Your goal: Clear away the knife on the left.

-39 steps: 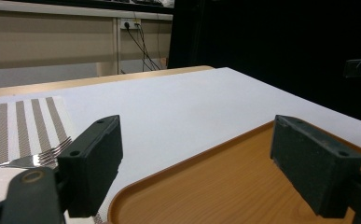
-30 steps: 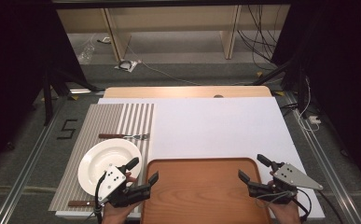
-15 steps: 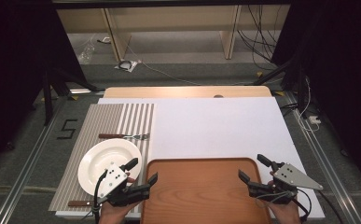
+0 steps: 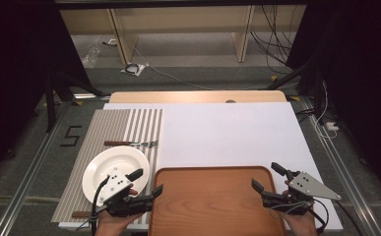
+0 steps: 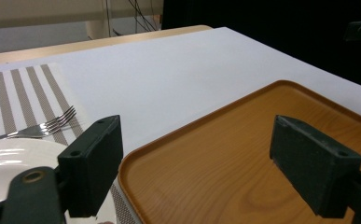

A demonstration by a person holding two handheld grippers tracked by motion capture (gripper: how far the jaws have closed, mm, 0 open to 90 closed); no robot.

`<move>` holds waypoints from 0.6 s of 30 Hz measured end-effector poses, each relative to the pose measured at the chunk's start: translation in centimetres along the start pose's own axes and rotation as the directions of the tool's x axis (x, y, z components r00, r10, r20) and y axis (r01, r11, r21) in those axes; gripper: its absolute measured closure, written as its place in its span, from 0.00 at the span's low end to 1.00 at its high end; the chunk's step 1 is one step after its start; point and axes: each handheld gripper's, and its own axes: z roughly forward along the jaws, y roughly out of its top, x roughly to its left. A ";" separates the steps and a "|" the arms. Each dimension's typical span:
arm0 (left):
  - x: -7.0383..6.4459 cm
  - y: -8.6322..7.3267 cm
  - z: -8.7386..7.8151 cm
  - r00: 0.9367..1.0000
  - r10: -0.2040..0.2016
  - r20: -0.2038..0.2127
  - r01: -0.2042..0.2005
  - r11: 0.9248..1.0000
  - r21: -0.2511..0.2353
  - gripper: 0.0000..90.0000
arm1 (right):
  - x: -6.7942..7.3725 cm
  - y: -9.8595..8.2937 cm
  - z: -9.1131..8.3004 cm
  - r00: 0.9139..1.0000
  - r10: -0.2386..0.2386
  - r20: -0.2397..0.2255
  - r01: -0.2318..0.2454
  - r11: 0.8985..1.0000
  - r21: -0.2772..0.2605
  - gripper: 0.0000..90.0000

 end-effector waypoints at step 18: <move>1.4 -0.3 -1.5 0.997 0.062 -0.036 -0.055 0.986 0.155 0.19 | 0.0 0.0 0.0 1.000 -0.004 -0.006 0.004 1.000 0.010 0.19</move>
